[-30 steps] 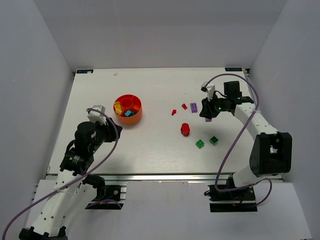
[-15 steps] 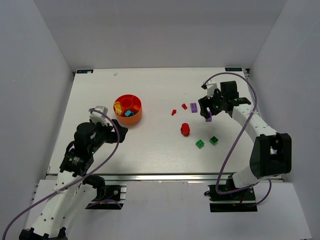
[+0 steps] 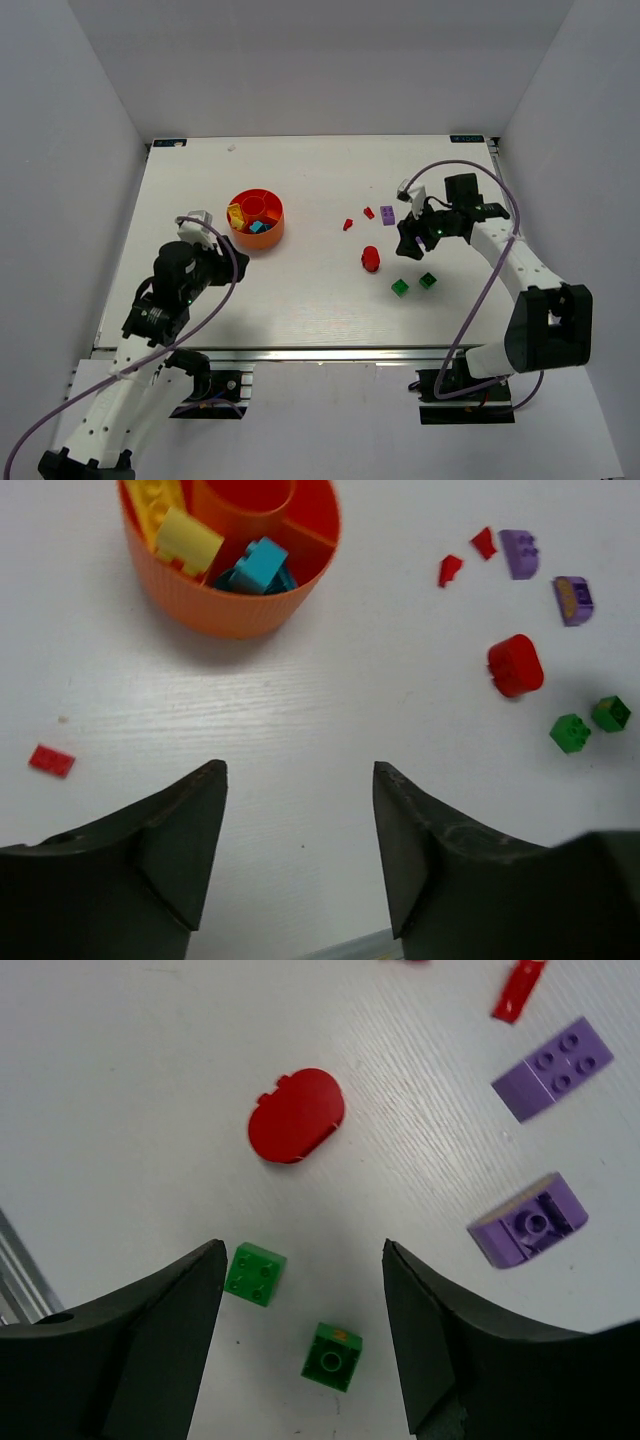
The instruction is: Sort the legos into containers by color
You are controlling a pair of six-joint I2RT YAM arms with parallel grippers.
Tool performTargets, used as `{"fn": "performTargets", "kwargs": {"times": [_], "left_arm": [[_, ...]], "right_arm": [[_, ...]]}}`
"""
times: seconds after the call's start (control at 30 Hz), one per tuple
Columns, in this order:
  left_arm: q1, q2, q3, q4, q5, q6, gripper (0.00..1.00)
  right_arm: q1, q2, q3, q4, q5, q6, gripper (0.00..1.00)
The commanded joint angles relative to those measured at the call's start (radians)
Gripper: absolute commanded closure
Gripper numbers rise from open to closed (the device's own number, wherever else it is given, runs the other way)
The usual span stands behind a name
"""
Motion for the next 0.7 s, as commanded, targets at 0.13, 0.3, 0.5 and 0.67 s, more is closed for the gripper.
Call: {"fn": "performTargets", "kwargs": {"times": [0.13, 0.3, 0.5, 0.67], "left_arm": [[0.007, 0.187, 0.057, -0.127, -0.112, -0.178, 0.33], [0.007, 0.261, 0.066, -0.143, -0.18, -0.235, 0.34], [0.016, 0.347, 0.112, -0.202, -0.248, -0.304, 0.26], [0.062, 0.436, 0.174, -0.298, -0.357, -0.39, 0.16]], "right_arm": [[0.051, -0.07, -0.029, -0.02, -0.146, -0.127, 0.4], [0.068, -0.105, -0.036, -0.018, -0.149, -0.145, 0.42], [0.062, -0.159, -0.083, 0.13, -0.108, 0.014, 0.43], [0.062, -0.128, -0.033, 0.132, -0.153, 0.169, 0.52]]}}
